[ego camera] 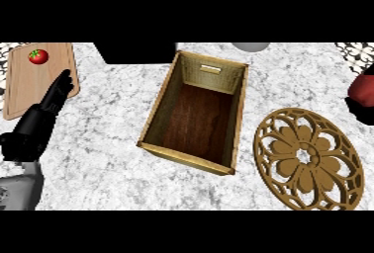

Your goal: Pick the bell pepper from the placemat and place it in the basket

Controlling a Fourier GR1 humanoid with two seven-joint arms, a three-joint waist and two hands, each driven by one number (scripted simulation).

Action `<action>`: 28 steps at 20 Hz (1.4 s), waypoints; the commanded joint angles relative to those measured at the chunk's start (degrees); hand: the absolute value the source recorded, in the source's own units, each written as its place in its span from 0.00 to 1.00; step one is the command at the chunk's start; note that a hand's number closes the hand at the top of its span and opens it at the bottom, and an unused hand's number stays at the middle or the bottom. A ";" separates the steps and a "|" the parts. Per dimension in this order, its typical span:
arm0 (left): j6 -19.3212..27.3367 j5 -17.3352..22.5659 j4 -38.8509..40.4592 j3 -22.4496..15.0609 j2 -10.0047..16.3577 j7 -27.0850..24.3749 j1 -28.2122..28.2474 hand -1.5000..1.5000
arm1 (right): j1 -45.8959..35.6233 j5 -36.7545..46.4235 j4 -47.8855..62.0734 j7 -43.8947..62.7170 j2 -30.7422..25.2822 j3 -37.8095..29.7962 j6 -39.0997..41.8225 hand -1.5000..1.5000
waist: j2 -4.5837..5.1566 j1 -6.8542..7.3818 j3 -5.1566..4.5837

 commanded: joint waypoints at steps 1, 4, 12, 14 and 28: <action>-0.45 0.44 0.55 1.02 1.11 0.47 -2.19 0.50 | -6.20 -9.12 -9.00 5.45 3.45 -2.62 4.19 1.00 | 0.21 -0.01 -0.02; 0.74 -1.24 -0.29 -0.55 -0.64 -2.36 1.82 0.50 | -14.97 -12.59 -14.53 14.74 0.04 -2.86 10.22 1.00 | 0.17 0.72 -0.09; -0.69 -0.92 3.93 -0.43 -0.45 -5.79 1.36 0.50 | -36.90 -20.82 -11.86 39.58 3.62 4.39 16.26 1.00 | 0.52 1.57 -0.12; 1.12 -1.94 3.40 -0.86 -1.44 -2.48 -1.65 0.50 | -39.89 -23.55 -10.25 44.60 3.50 4.23 17.66 1.00 | 0.55 1.13 -0.04; -0.08 -1.06 2.38 -0.18 -0.90 -0.83 -3.13 0.50 | -55.74 -17.83 13.93 50.62 12.36 14.86 10.52 1.00 | 0.96 1.73 -0.02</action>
